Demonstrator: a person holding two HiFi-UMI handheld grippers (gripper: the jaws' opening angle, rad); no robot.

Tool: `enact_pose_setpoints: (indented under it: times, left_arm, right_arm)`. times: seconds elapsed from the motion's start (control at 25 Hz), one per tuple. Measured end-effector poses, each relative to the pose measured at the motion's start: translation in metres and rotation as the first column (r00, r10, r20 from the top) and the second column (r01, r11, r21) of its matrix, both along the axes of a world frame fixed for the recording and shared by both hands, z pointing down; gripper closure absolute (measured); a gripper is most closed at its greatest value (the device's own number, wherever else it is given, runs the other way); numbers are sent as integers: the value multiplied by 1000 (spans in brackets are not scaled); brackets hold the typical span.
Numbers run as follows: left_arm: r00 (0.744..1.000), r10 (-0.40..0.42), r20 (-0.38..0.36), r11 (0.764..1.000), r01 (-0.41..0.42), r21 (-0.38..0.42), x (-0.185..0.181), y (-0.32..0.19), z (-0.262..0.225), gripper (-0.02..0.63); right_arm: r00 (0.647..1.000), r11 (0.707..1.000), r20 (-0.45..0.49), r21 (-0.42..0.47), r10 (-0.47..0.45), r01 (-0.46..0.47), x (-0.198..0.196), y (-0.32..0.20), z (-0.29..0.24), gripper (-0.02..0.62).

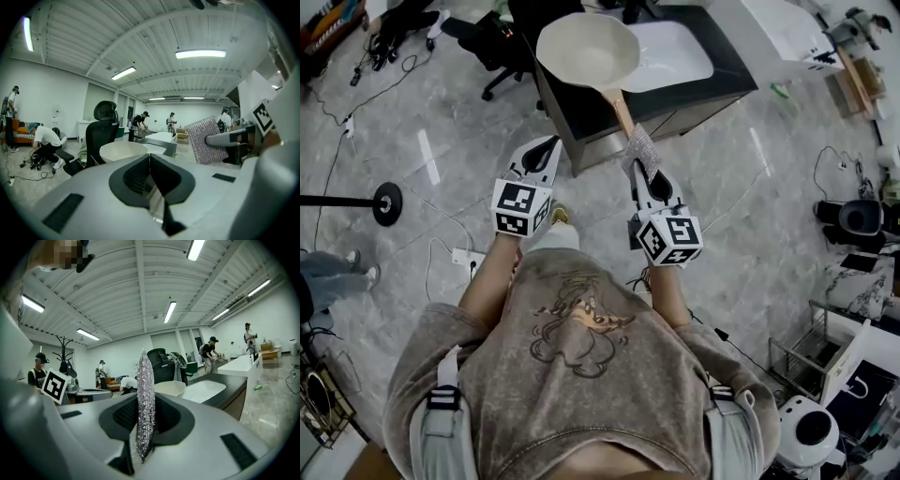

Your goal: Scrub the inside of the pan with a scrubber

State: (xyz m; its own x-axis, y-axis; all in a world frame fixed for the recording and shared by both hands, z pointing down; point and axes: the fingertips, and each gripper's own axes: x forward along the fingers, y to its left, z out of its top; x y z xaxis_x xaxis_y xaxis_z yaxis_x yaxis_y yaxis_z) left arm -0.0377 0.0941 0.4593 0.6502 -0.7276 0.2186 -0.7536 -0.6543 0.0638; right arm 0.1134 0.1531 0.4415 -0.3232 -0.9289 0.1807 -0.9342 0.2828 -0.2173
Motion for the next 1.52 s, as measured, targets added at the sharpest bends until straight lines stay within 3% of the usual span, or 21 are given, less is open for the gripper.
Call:
enact_pose_setpoints:
  times: [0.32, 0.68, 1.12, 1.52]
  left_arm:
    - [998, 55, 11, 998, -55, -15, 9, -62, -3, 588]
    - [998, 59, 11, 998, -59, -37, 20, -102, 0, 589]
    - [999, -16, 30, 998, 18, -59, 32, -162, 5, 588]
    - [988, -151, 33, 987, 153, -56, 41, -215, 4, 588]
  right_arm:
    - [999, 999, -17, 17, 43, -43, 3, -64, -14, 517]
    - [998, 998, -25, 5, 64, -64, 21, -101, -15, 517]
    - [1000, 1000, -21, 3, -1, 1, 43, -170, -15, 517]
    - [996, 996, -1, -2, -94, 94, 64, -226, -10, 517]
